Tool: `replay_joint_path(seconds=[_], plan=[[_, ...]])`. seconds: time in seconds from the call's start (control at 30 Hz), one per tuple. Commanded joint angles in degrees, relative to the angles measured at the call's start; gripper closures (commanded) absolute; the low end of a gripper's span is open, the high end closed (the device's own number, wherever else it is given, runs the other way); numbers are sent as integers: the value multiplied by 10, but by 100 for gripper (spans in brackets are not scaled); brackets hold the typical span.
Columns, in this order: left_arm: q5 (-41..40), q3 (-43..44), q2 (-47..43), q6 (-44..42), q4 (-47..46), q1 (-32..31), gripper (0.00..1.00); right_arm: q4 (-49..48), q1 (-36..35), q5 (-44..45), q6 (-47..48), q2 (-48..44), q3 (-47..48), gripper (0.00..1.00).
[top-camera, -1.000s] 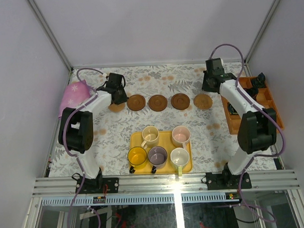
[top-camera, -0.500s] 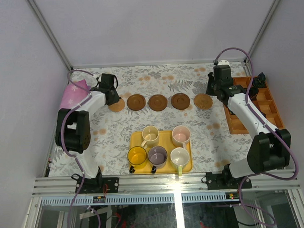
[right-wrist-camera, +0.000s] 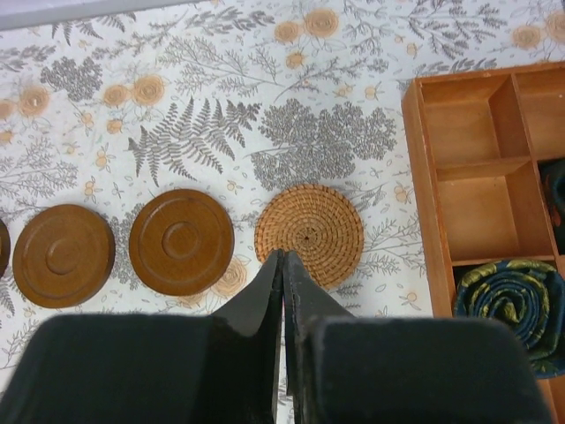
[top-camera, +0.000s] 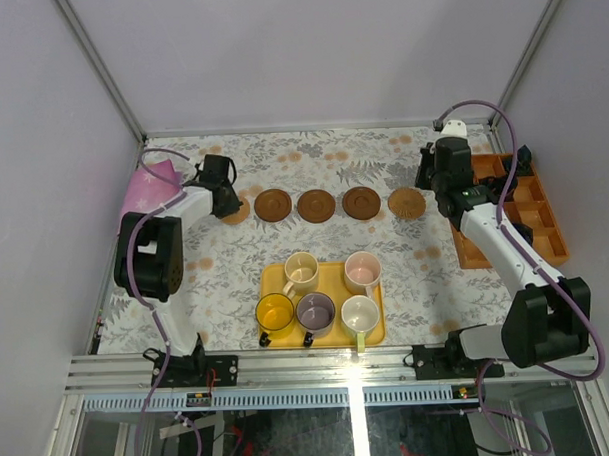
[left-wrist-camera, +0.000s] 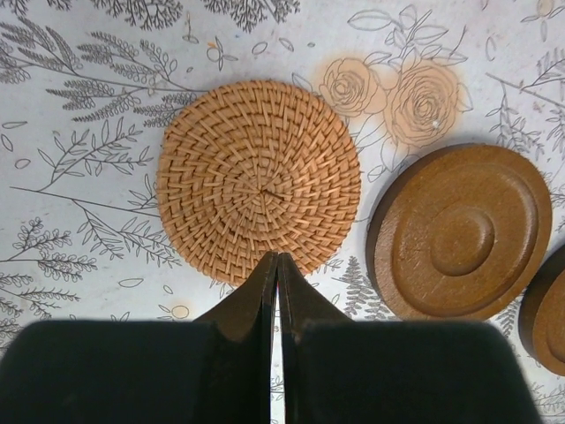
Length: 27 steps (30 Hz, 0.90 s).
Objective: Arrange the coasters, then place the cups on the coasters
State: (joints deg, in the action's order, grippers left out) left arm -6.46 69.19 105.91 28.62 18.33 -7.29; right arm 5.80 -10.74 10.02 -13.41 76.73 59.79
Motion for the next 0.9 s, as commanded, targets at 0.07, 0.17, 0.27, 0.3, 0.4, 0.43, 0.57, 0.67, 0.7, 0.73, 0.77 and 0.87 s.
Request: replay_joint_path(seconds=[0.07, 0.17, 0.27, 0.3, 0.4, 0.43, 0.57, 0.67, 0.7, 0.73, 0.77, 0.87], plan=[[11, -22, 3, -13, -52, 2, 100, -68, 3, 21, 25, -12, 21, 94], [5, -18, 14, -12, -48, 1, 100, -63, 4, 13, 30, -1, 35, 76], [-1, -12, 24, -7, -44, 1, 100, -58, 4, 0, 30, 11, 45, 91], [-2, -11, 26, -5, -45, 2, 100, -58, 4, 2, 27, 14, 46, 99], [-5, -8, 33, 0, -47, 2, 100, -63, 4, 2, 24, 17, 42, 100], [-6, -7, 36, 1, -47, 2, 100, -63, 4, 1, 25, 17, 42, 100], [-11, -2, 40, 3, -44, 2, 100, -61, 4, 4, 30, 13, 40, 100], [-9, 0, 37, 5, -41, 2, 100, -58, 4, 7, 35, 8, 36, 100], [-9, 0, 35, 6, -39, 2, 100, -58, 4, 8, 35, 5, 34, 100], [-9, 0, 32, 6, -38, 2, 100, -58, 4, 8, 36, 3, 31, 100], [-9, -2, 27, 6, -36, 1, 100, -58, 4, 8, 36, 1, 29, 100], [-10, -2, 5, 6, -26, 2, 100, -58, 4, 2, 34, -5, 26, 100]])
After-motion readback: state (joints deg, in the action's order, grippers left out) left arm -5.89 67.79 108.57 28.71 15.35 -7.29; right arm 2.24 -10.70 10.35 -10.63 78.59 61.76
